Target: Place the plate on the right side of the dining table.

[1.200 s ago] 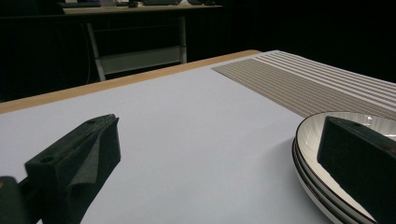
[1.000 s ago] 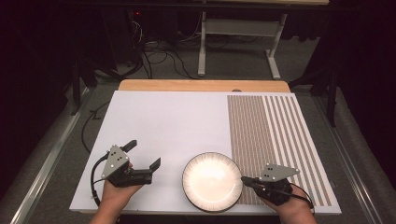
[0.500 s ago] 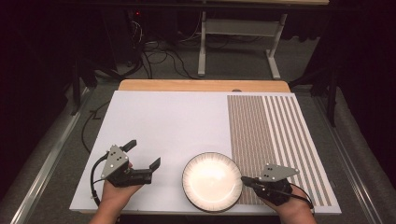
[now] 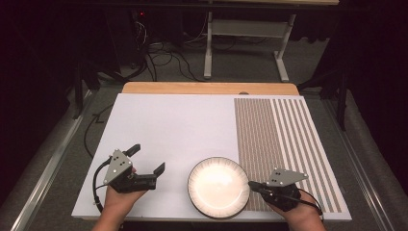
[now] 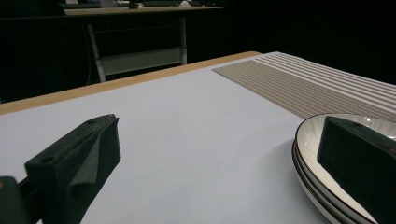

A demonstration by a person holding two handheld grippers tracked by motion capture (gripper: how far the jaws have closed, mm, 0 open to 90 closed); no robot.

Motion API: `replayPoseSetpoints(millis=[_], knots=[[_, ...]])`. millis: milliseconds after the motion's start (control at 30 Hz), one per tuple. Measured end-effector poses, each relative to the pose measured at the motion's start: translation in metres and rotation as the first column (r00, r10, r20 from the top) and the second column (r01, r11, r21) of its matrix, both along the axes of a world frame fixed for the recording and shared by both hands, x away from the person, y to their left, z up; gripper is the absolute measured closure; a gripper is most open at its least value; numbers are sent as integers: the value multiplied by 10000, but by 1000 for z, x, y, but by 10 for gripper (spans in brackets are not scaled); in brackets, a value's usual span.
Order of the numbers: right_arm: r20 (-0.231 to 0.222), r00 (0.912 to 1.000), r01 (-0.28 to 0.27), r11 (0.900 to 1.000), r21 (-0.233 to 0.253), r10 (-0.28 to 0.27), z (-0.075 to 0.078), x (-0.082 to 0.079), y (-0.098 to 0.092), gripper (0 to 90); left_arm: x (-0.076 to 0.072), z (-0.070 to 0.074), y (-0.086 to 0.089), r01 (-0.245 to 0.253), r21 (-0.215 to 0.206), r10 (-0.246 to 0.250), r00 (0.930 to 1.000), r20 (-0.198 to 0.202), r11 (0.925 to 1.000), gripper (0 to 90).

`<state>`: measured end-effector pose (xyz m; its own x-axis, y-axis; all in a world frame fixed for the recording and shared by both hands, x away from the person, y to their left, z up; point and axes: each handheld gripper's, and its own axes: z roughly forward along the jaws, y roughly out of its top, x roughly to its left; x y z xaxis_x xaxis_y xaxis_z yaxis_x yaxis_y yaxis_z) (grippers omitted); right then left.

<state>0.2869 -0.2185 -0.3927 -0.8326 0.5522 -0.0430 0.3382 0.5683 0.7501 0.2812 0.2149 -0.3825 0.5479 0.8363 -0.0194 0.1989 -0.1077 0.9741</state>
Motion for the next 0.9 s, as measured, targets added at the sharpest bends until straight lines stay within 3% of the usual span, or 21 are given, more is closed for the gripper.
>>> replayPoseSetpoints(millis=[600, 900], knots=[[-100, 9999, -140, 9999, -4, 140, -2, 0, 6, 900, 0, 0, 1, 17, 9, -17, 10000, -27, 10000, 2], [-241, 9982, -550, 9984, -106, 547, -5, 1, 18, 900, 0, -1, -1, 109, -21, -109, 9999, -74, 9999, 2]])
